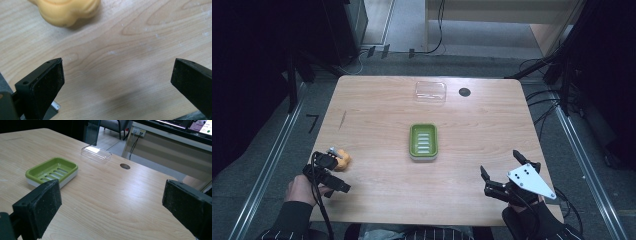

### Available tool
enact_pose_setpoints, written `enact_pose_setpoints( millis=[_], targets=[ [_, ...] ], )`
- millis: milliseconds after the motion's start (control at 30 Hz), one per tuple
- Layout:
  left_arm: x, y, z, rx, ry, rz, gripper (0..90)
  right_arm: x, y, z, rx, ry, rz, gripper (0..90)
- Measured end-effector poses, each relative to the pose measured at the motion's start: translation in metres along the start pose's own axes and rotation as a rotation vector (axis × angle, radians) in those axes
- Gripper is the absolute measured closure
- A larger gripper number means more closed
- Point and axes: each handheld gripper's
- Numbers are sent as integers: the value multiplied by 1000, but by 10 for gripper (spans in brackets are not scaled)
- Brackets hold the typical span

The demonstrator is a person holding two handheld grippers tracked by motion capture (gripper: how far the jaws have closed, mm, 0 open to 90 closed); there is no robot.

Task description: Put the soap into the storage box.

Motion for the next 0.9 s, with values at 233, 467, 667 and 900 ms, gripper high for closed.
enact_pose_setpoints(
  millis=[233, 467, 667, 900],
  targets=[
    [0, -15, 0, 8, 2, 0, 0, -2, 1, -1, 4, 5, 1, 27],
    [-3, -27, -1, 16, -2, -5, 0, -3, 1, -1, 8, 10, 4, 27],
    [-2, -37, 5, 0, -7, -12, 0, -3, 1, -1, 4, 9, 7, 27],
    [1, -42, 19, -36, 10, -15, 0, -3, 1, -1, 3, 10, 7, 27]
  ],
)
Point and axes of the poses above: each handheld gripper's, and its own axes: x roughly forward along the jaws, y roughly out of its underside, z roughly to its left, and after that the axes turned 5 degrees about -y, right-handed
